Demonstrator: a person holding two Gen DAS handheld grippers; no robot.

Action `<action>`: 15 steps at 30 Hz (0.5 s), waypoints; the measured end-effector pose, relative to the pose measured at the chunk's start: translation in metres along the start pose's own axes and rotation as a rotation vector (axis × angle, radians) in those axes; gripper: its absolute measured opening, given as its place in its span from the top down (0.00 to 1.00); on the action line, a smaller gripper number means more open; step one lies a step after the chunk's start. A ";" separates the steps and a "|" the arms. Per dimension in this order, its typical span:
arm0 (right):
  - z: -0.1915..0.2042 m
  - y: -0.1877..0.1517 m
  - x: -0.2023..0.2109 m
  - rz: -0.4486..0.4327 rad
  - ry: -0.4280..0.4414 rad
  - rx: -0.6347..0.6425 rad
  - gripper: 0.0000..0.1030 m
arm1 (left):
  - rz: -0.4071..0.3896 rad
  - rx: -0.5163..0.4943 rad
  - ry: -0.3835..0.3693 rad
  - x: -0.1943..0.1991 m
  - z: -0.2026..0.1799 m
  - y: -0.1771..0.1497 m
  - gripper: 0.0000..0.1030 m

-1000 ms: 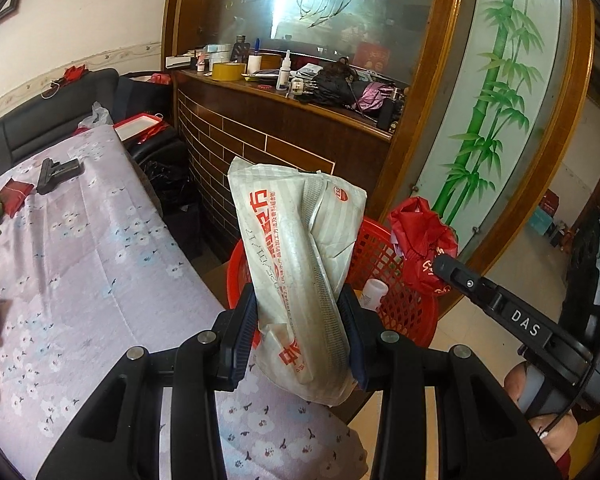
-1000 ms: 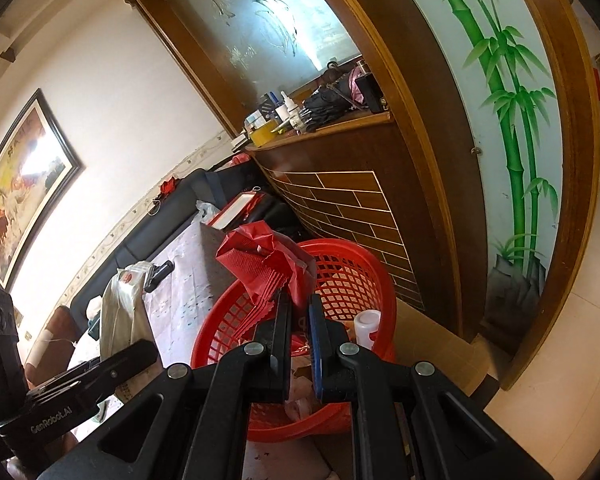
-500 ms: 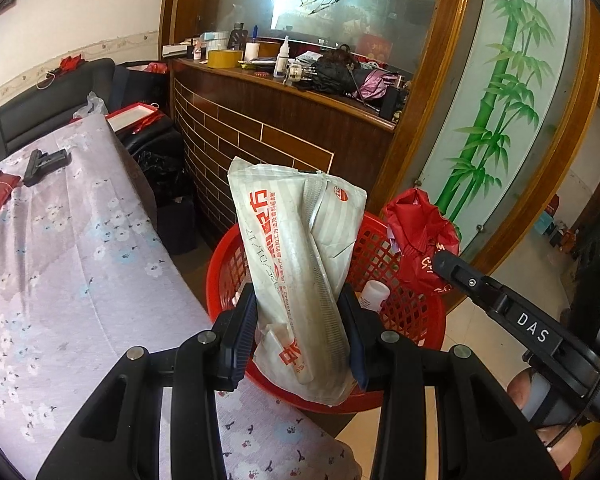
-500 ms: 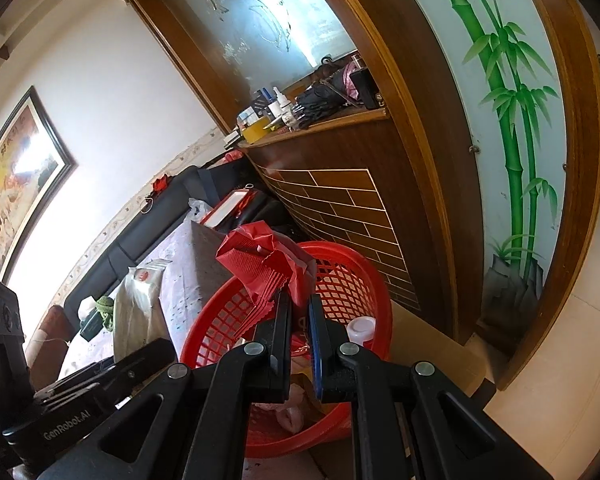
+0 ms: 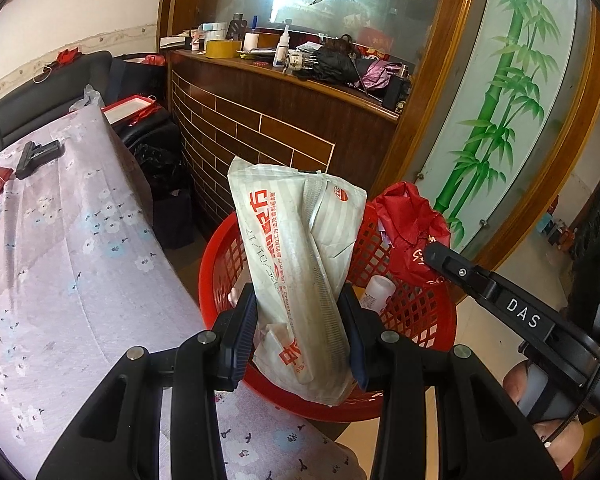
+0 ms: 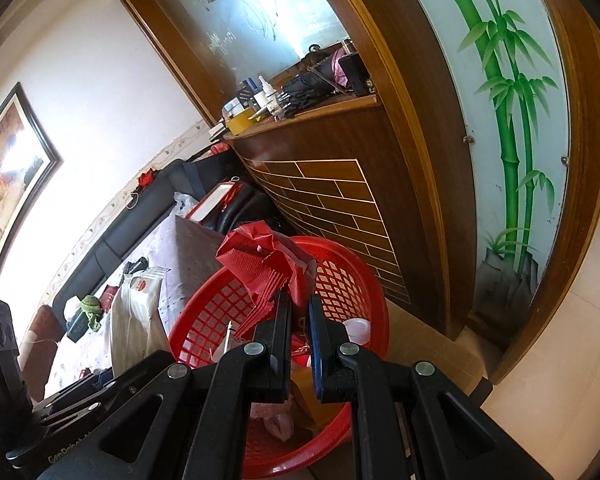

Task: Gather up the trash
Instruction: 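Carry the wipes pack and red wrapper over the red basket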

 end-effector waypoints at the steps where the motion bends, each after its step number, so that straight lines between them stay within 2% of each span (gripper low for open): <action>1: 0.000 0.000 -0.001 0.003 -0.001 0.000 0.92 | 0.001 0.000 -0.001 -0.001 0.000 0.000 0.63; 15: -0.001 0.000 -0.009 0.015 -0.033 0.006 0.91 | 0.011 -0.018 -0.002 -0.009 -0.001 -0.004 0.62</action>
Point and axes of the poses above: each gripper's, at about its wrist camera, not at the fingertips, and x roughly against the way its jaws point, z to its left, y to its top, the point moved 7 cm from there along -x, roughly the way its jaws point, and after that the axes turned 6 degrees about y, right-handed, at the moved point
